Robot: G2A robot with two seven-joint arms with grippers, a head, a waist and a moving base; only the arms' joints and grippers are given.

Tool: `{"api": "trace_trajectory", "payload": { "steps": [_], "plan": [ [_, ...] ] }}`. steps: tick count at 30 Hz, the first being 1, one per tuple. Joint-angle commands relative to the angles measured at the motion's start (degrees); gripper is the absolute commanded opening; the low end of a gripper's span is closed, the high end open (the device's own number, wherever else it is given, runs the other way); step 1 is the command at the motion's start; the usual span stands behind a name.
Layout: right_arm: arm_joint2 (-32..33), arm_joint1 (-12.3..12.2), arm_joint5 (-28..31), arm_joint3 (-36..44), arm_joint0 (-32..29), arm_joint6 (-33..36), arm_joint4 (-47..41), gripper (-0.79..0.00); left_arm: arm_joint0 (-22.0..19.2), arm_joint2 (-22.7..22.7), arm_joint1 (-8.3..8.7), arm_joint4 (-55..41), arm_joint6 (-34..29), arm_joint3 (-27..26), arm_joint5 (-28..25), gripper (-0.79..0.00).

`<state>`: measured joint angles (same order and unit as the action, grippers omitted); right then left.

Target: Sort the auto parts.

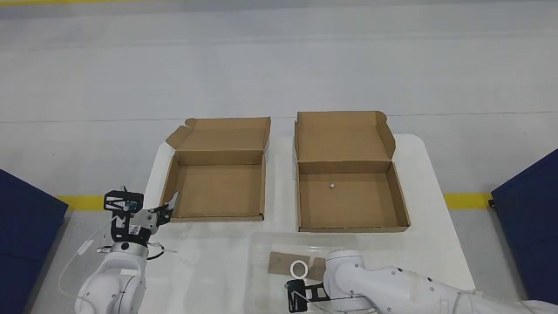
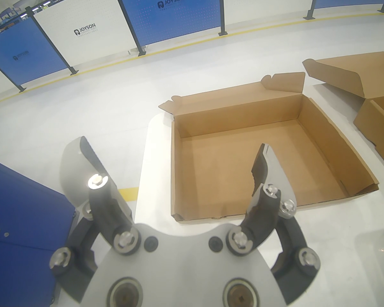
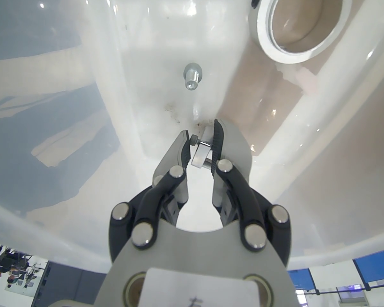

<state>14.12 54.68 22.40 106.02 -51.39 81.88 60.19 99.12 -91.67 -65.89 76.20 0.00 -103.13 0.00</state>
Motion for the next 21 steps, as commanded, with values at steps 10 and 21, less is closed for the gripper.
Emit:
{"api": "trace_trajectory", "payload": {
  "steps": [10,21],
  "plan": [
    [-0.42,0.07,-0.90,0.71,0.31,0.90,0.77,-0.422,0.00,0.00,0.00,0.00,0.00,0.00,0.00,0.000],
    [-1.31,-0.07,-2.87,0.72,0.78,2.87,1.20,-0.434,0.00,0.00,0.00,0.00,0.00,0.00,0.00,0.000]
  ]
}}
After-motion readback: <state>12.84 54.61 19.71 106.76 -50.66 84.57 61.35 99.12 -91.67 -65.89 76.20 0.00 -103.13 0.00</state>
